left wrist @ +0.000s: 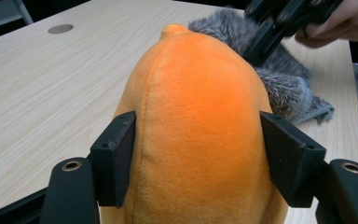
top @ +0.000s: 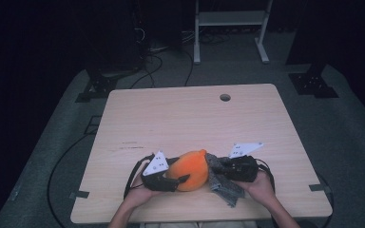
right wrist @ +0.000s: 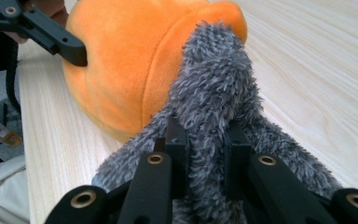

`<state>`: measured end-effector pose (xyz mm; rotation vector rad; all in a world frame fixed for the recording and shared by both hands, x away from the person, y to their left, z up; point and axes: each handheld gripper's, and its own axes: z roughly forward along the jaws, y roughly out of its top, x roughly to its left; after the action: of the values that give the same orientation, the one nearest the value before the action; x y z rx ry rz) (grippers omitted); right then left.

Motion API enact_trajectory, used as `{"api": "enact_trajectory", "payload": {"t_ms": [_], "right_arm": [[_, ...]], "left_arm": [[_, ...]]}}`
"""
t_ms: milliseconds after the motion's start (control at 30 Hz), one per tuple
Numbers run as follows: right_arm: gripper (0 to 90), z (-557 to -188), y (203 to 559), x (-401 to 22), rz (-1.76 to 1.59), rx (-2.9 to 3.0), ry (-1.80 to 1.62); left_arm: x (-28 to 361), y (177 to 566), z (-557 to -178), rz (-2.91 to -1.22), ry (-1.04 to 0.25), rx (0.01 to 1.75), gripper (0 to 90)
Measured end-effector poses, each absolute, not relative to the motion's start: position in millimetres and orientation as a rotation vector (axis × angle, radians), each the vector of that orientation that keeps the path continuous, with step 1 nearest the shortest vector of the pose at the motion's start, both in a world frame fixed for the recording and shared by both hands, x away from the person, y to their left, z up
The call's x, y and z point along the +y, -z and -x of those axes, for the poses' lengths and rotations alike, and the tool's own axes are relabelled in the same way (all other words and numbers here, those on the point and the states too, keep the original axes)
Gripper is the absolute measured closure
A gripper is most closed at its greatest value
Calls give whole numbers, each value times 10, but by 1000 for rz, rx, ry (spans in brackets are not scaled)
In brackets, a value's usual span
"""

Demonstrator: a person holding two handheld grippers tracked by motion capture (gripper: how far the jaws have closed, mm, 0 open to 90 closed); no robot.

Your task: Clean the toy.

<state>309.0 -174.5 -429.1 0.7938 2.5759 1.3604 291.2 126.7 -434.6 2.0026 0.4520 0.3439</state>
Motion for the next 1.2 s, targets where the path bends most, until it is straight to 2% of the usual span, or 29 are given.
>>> {"api": "enact_trajectory", "payload": {"t_ms": [167,333,533,767,900,967,1033,1067,1133,1200], "right_arm": [[758,-3023,4026,-1662,-686,2450,-1546],[762,-3087,4214,-1731,-791,2521,-1439],[759,-2973,4016,-1699,-671,2456,-1532],[763,-2999,4166,-1777,-689,2486,-1325],[762,-2970,4039,-1743,-648,2441,-1491],[761,-2999,4034,-1700,-651,2452,-1487],[763,-3018,4126,-1689,-669,2473,-1467],[763,-3013,4145,-1699,-668,2482,-1471],[764,-2988,4135,-1714,-665,2494,-1448],[764,-2966,4092,-1704,-650,2481,-1466]], "left_arm": [[1161,4338,-2860,-2021,-388,378,321],[1175,4342,-2863,-2022,-378,390,321],[1112,4348,-2804,-2035,-390,319,322],[1114,4346,-2805,-2041,-389,314,325],[1083,4344,-2800,-2033,-394,311,323],[1092,4331,-2823,-2023,-369,322,283],[1132,4298,-2893,-1990,-310,389,189],[1148,4293,-2935,-1976,-270,427,172],[1131,4315,-2952,-1981,-261,446,187],[1091,4323,-2908,-1997,-303,396,247]]}}
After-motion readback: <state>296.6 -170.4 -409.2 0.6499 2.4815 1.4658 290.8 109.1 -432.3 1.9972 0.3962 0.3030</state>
